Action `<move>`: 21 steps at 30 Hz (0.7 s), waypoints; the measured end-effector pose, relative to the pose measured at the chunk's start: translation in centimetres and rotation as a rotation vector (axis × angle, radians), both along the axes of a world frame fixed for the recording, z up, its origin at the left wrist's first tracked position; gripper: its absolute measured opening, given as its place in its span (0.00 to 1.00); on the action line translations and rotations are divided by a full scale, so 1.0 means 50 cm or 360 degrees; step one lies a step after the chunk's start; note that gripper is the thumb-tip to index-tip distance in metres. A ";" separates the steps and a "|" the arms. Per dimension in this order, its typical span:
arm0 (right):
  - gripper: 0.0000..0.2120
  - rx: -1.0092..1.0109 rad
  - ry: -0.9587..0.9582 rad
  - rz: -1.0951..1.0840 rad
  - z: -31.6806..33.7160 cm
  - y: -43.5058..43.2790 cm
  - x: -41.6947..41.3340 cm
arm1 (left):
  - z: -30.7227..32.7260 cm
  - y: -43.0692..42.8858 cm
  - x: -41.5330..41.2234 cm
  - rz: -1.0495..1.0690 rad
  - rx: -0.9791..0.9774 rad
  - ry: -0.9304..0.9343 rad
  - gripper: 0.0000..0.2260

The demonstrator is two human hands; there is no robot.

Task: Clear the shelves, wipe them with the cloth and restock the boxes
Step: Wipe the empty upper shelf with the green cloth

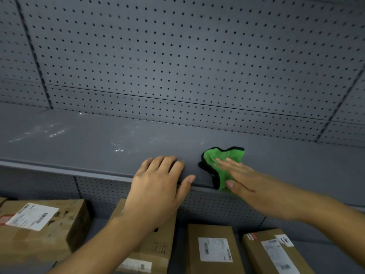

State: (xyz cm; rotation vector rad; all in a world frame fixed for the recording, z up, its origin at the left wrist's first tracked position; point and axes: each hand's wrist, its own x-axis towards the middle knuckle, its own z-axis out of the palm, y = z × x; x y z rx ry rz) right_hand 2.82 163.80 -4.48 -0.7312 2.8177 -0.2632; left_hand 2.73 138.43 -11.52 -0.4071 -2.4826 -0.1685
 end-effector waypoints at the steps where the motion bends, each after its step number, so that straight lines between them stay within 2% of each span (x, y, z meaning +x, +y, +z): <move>1: 0.25 -0.0005 -0.0017 -0.0034 0.001 0.011 0.007 | -0.001 0.000 0.000 -0.0006 0.0002 0.0012 0.24; 4: 0.24 -0.0022 -0.0060 -0.0166 0.007 0.051 0.008 | 0.000 0.002 -0.001 -0.0010 0.0011 0.0036 0.24; 6: 0.27 0.0003 -0.0044 -0.0256 0.006 0.083 -0.013 | 0.000 0.004 -0.001 -0.0020 0.0009 0.0046 0.24; 14: 0.29 0.0091 0.0018 -0.0698 -0.006 0.122 -0.220 | -0.005 0.005 -0.003 -0.0037 0.0007 0.0030 0.27; 21: 0.29 0.0017 0.0089 -0.0725 -0.018 0.036 -0.336 | -0.004 0.006 -0.004 -0.0031 0.0029 0.0038 0.26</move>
